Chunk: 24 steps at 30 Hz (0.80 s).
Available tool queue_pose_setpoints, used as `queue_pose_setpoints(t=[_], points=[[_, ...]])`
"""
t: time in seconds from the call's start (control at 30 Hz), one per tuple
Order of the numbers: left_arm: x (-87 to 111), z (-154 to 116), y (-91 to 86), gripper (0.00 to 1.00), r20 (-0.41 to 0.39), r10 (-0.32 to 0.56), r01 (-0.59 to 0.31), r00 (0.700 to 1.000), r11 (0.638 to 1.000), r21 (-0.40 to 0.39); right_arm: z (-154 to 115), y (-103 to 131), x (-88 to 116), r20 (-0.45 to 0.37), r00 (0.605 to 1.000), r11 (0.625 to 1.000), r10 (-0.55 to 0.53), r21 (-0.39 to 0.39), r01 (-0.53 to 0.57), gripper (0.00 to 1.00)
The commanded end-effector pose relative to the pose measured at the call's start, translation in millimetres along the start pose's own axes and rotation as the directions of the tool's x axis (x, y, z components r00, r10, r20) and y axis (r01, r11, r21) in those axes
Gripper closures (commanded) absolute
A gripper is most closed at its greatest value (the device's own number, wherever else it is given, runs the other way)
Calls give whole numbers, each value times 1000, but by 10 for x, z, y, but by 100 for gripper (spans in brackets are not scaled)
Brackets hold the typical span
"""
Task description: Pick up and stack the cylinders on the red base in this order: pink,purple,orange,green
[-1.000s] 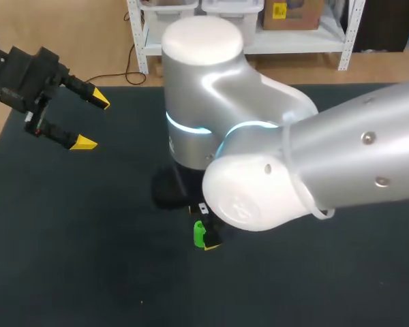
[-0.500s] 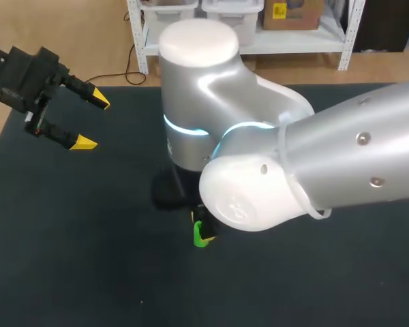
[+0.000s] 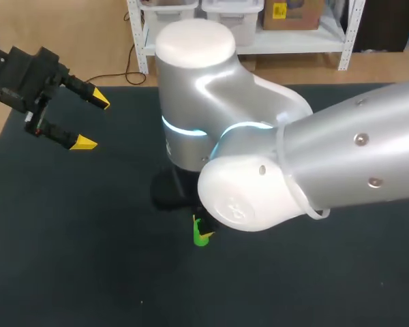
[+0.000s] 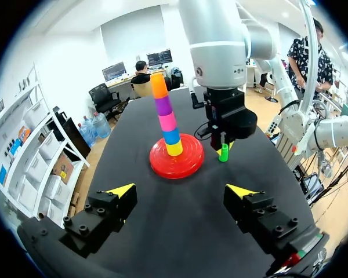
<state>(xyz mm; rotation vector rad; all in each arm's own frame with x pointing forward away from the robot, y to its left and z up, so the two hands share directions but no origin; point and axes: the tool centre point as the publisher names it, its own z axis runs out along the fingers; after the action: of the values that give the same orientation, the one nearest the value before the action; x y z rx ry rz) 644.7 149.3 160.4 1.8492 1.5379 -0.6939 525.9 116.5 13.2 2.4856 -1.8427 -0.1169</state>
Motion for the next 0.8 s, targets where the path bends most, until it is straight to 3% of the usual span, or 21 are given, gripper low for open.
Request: queue_pose_setpoints(t=[0.03, 0.13, 0.3, 0.47, 0.8], points=[[7, 5, -3, 0, 0, 1, -1, 1000, 1000, -2, -71, -29, 12, 4, 1000, 1000, 5, 10, -5, 100], [7, 5, -3, 0, 0, 1, -1, 1000, 1000, -2, -195, -63, 18, 19, 1000, 1000, 6, 29, -6, 100], [7, 5, -3, 0, 0, 1, -1, 1000, 1000, -2, -622, -109, 38, 89, 996, 999, 12, 50, -17, 100], [7, 5, -3, 0, 0, 1, -1, 1000, 1000, -2, -1025, -203, 142, 102, 995, 998, 13, 62, -20, 100], [7, 5, -3, 0, 0, 1, -1, 1000, 1000, -2, -2051, -441, 306, 224, 972, 993, 73, 78, -92, 100]])
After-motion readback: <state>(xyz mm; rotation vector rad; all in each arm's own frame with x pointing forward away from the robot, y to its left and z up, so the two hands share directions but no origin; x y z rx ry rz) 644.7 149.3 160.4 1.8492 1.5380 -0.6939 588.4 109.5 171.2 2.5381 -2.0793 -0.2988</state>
